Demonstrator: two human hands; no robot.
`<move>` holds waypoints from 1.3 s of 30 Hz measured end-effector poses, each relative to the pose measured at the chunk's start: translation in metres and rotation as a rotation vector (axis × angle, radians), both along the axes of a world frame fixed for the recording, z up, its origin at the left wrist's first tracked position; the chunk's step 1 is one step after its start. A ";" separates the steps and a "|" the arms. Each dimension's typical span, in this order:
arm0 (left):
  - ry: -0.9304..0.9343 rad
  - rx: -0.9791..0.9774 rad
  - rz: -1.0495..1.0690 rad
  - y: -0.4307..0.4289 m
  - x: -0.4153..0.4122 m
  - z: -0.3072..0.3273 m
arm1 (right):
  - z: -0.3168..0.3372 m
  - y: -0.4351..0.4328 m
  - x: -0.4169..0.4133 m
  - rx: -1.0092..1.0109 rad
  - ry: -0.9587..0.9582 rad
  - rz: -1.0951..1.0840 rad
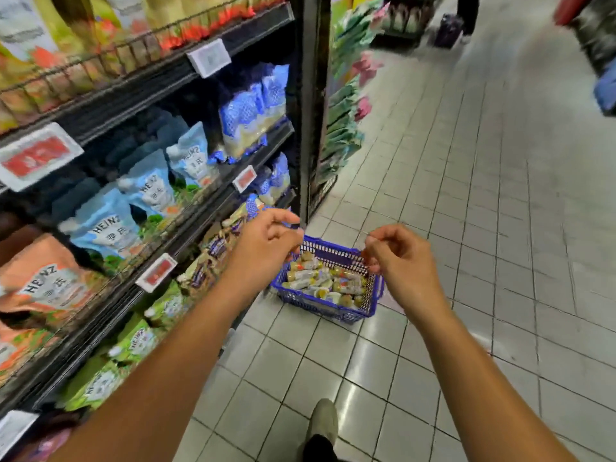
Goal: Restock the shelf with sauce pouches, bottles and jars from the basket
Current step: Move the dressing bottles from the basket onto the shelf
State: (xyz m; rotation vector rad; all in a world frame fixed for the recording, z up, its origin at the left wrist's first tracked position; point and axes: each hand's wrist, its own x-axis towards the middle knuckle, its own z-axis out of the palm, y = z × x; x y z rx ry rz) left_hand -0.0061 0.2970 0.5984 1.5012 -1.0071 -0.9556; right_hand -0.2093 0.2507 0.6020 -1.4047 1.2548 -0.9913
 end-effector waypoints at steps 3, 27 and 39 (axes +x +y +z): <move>0.004 0.012 -0.042 -0.042 -0.022 -0.010 | -0.013 -0.028 -0.026 0.026 0.025 -0.052; 0.069 0.280 -0.155 -0.260 0.002 -0.116 | -0.123 -0.196 -0.034 0.301 0.109 -0.205; 0.025 0.558 -0.160 -0.391 0.048 -0.250 | -0.239 -0.289 0.007 0.574 0.212 -0.243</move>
